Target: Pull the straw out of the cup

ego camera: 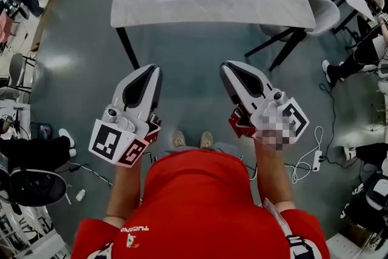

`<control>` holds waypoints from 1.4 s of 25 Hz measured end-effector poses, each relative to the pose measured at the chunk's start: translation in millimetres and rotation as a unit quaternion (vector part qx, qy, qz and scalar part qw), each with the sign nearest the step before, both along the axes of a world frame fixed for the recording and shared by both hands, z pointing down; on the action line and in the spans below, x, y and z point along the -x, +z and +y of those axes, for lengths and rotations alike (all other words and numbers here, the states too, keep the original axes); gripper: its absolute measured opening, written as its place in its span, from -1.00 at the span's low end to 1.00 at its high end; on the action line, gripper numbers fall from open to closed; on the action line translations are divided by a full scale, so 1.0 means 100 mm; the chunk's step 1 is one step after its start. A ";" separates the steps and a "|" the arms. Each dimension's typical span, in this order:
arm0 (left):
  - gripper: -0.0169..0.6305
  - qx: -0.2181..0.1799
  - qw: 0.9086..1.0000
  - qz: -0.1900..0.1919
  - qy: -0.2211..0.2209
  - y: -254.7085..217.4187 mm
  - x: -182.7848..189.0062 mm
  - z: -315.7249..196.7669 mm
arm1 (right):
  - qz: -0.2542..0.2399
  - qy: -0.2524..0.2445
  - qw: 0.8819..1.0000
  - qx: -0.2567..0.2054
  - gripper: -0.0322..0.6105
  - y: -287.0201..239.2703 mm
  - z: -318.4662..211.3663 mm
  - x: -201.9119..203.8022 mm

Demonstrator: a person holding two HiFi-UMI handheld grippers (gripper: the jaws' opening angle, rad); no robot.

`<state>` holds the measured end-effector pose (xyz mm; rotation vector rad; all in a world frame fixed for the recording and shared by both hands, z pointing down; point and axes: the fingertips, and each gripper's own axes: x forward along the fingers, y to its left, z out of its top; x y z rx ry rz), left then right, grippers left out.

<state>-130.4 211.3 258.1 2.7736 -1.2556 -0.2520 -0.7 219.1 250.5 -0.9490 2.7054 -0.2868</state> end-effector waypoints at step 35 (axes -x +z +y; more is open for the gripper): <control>-0.93 -0.003 0.999 -0.011 -0.038 0.07 -0.63 -0.36 | 0.016 -0.027 0.999 -0.016 -0.90 0.06 -0.45 -0.73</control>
